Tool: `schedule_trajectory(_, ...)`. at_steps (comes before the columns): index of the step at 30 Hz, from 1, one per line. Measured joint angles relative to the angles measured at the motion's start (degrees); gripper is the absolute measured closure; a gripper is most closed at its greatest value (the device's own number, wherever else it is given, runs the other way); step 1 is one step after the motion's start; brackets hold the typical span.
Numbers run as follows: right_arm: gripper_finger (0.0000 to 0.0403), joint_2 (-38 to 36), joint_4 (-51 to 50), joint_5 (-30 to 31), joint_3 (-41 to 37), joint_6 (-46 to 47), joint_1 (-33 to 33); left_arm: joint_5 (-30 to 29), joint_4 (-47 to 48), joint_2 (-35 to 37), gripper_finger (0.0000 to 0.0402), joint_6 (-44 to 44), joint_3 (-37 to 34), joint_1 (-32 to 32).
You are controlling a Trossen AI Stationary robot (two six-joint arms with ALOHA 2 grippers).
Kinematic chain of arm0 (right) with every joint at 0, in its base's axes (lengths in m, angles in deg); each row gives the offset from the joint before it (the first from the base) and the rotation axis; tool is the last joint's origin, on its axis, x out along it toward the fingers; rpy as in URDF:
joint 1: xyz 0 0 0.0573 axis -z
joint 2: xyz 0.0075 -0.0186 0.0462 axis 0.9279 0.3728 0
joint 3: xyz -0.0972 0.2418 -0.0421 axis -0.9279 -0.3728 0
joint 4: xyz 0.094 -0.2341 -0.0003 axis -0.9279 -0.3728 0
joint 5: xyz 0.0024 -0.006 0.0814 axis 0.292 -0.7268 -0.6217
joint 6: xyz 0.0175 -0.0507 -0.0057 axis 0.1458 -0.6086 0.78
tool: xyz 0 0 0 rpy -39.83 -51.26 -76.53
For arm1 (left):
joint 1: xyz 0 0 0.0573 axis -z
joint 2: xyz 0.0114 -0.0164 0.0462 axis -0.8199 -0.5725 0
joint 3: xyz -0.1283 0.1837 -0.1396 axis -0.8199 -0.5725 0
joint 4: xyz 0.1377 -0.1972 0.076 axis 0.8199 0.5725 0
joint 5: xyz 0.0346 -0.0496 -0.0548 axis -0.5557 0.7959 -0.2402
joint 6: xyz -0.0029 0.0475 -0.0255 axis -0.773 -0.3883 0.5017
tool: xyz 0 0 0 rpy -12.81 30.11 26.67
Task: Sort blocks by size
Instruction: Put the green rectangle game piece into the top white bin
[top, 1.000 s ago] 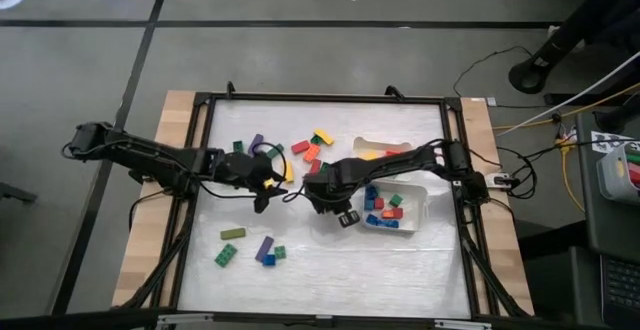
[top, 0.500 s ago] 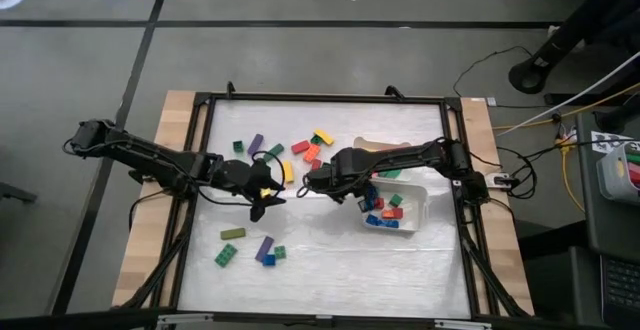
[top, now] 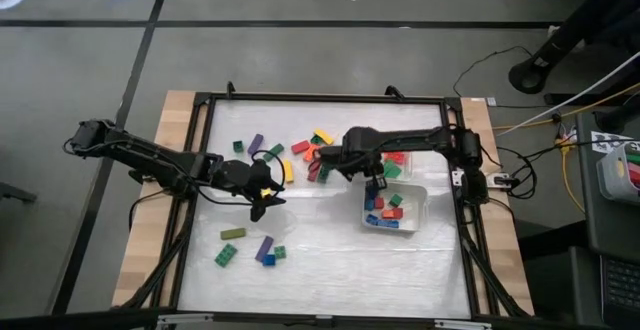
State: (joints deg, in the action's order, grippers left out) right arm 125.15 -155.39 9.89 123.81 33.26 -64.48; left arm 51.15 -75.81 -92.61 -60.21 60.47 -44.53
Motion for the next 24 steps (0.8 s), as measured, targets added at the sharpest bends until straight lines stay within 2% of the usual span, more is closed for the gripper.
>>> schedule_trajectory(7, 0.0293, 0.1, 0.0, -0.7, -3.2, 4.8, 4.7, -1.0, 0.0, -0.5, 0.0224, -1.0, 0.0, 0.0)
schedule_trajectory(11, 0.0291, 0.1, 0.0, -0.8, -4.5, 7.0, 5.6, -4.7, 0.1, -2.2, 0.0224, -1.4, 0.0, -0.2)
schedule_trajectory(15, 0.0291, 0.2, 0.0, -0.8, -5.0, 9.2, 5.4, -5.6, 1.4, -3.0, 0.0224, -1.3, 0.0, -1.4)
schedule_trajectory(24, 0.029, 0.2, 0.1, -0.5, -5.0, 13.2, 5.6, -5.6, 16.5, -2.6, 0.0224, 2.2, 0.0, -8.5)
